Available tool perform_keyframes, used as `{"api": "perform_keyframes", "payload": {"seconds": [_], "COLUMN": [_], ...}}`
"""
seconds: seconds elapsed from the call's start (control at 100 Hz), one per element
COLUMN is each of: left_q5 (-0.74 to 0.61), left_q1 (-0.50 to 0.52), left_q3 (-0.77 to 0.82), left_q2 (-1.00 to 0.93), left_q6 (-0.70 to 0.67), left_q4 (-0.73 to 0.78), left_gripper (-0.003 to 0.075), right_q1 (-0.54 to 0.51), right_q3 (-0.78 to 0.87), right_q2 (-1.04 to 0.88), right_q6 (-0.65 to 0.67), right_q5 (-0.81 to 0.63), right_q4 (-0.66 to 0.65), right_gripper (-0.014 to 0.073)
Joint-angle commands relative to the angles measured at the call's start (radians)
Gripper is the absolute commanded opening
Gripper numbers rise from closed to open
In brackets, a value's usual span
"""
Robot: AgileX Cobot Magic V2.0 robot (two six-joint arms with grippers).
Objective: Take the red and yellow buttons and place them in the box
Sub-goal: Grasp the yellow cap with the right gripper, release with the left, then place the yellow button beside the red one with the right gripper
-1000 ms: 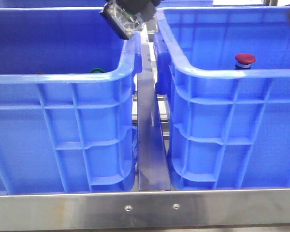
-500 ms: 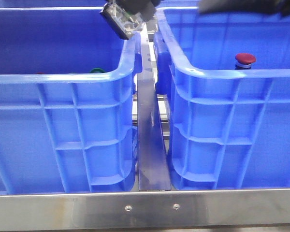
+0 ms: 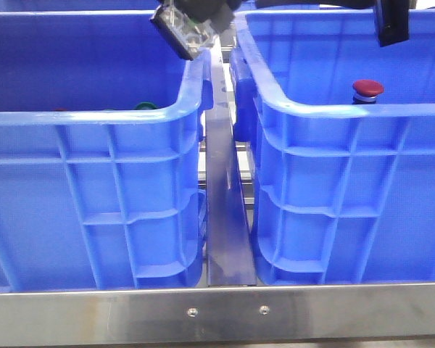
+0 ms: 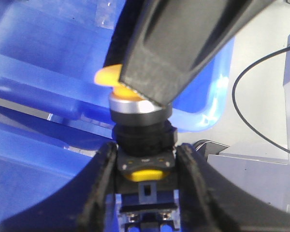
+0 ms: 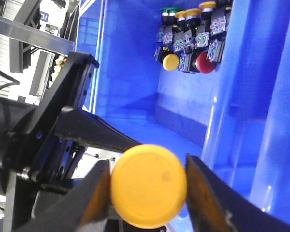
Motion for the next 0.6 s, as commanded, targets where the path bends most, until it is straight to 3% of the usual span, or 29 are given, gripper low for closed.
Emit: {"api": "perform_keyframes", "payload": {"seconds": [0.0,0.07,0.24,0.31,0.37,0.59], "left_q5": [-0.029,-0.029,-0.040,-0.049,-0.054,-0.052], "left_q1": [-0.008,-0.008,-0.008,-0.008,-0.008,-0.008], "left_q3": [-0.025,-0.025,-0.025,-0.025,-0.025,-0.025], "left_q2": [-0.041,-0.041,-0.041,-0.041,-0.041,-0.041], "left_q6": [0.001,0.001,0.001,0.001,0.001,0.001], "left_q4": [-0.056,-0.056,-0.056,-0.056,-0.056,-0.056], "left_gripper": [0.0013,0.0099,0.0442,0.0540,0.0570,0.0566], "right_q1": [-0.003,-0.003,-0.003,-0.003,-0.007,-0.112], "right_q3": [-0.030,-0.030,-0.030,-0.033,-0.043,-0.133], "right_q2": [-0.025,-0.025,-0.025,-0.025,-0.025,-0.038], "right_q6": [-0.007,-0.007,-0.007,-0.007,-0.007,-0.085], "right_q5": [0.027,0.031,0.044,0.043,0.042,0.044], "right_q4": [0.058,0.058,0.058,0.059,0.059,0.053], "right_gripper": [0.0148,0.0150,0.0150,0.0150,0.0150,0.0150]}}
